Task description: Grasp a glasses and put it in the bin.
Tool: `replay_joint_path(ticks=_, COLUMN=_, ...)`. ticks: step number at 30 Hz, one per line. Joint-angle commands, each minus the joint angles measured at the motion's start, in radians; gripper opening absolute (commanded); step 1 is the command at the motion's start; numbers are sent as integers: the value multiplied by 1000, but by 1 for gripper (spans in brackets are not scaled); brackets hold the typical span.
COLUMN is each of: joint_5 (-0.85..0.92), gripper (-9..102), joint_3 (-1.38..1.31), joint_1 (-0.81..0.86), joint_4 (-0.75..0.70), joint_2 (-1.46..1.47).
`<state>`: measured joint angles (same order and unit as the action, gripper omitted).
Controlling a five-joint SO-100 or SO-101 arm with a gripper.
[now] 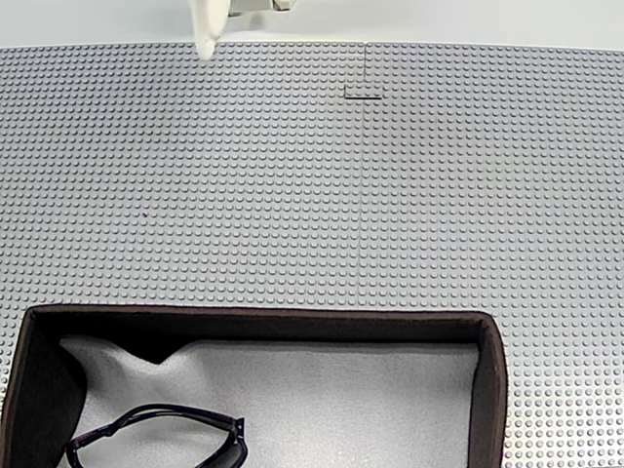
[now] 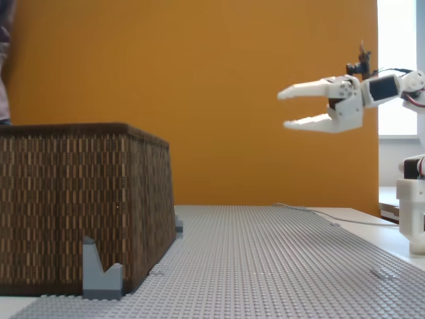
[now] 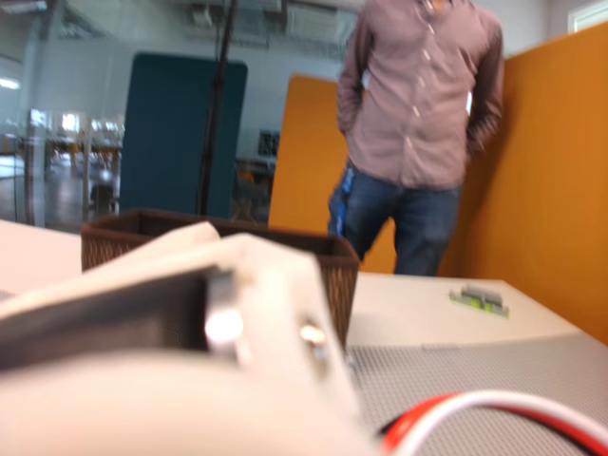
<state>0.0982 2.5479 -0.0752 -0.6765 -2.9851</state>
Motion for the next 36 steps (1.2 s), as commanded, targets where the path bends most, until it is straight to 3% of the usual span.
replay_joint_path(ticks=1, joint_5=32, gripper=23, joint_3=43, joint_1=3, joint_4=-41, joint_2=-57)
replay_joint_path(ticks=28, joint_5=100, gripper=22, joint_3=150, joint_1=-9, joint_4=-124, joint_2=-199)
replay_joint_path(ticks=36, joint_5=114, gripper=19, joint_3=156, joint_1=-5, joint_4=196, joint_2=-239)
